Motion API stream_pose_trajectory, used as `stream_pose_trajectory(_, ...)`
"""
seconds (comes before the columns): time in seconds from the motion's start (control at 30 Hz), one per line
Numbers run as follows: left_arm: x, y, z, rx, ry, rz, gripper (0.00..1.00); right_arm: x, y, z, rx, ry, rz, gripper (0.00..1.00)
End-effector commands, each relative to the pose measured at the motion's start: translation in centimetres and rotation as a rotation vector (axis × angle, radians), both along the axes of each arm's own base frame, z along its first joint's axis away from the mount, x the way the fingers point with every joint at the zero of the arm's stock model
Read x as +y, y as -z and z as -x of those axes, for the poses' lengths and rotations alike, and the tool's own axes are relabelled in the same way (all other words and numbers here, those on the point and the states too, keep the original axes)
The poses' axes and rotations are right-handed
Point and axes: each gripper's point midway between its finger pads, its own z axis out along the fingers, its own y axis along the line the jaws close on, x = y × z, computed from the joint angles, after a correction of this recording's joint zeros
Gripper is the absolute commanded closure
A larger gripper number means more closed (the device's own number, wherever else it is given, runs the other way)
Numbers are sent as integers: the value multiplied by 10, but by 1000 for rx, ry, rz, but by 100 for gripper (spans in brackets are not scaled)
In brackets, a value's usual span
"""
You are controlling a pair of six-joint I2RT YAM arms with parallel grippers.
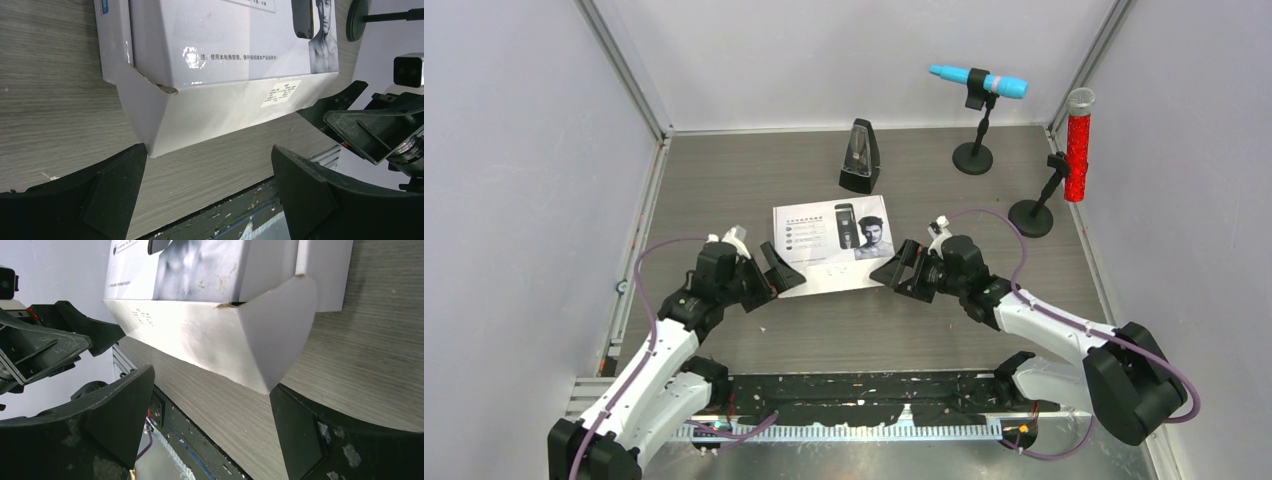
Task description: Sort the hair-cutting tools
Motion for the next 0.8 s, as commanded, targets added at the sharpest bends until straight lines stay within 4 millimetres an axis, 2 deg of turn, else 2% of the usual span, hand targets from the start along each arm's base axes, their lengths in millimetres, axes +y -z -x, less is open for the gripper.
stream_pose_trajectory(0.0, -7, -22, 8, 6, 12, 57, 0, 7, -29, 0, -13, 0, -62, 5)
stream_pose_trajectory(0.27, -5, -34, 12, 6, 0, 67, 0, 5, -44, 1, -17, 0, -60, 5)
stream_pose_trajectory(0.37, 14, -31, 8, -44, -15, -64, 0, -3, -46, -3, -96, -19, 32, 5)
stream_pose_trajectory(0.4, 26, -28, 4, -69, -38, -143, 0, -13, -38, -7, -148, -26, 124, 5)
stream_pose_trajectory(0.53, 57, -30, -19, -250, -90, -334, 0, -33, -45, -24, -415, -69, 308, 5)
stream_pose_trajectory(0.63, 55, -34, -36, -379, -96, -329, 0, -34, -56, -31, -622, -127, 346, 5)
stream_pose_trajectory(0.67, 50, -36, -40, -418, -91, -303, 0, -30, -70, -37, -737, -146, 348, 5)
stream_pose_trajectory(0.7, 44, -40, -44, -457, -84, -274, 0, -27, -67, -33, -780, -187, 345, 5)
stream_pose_trajectory(0.77, 40, -38, -51, -520, -89, -244, 0, -21, -80, -38, -966, -242, 367, 5)
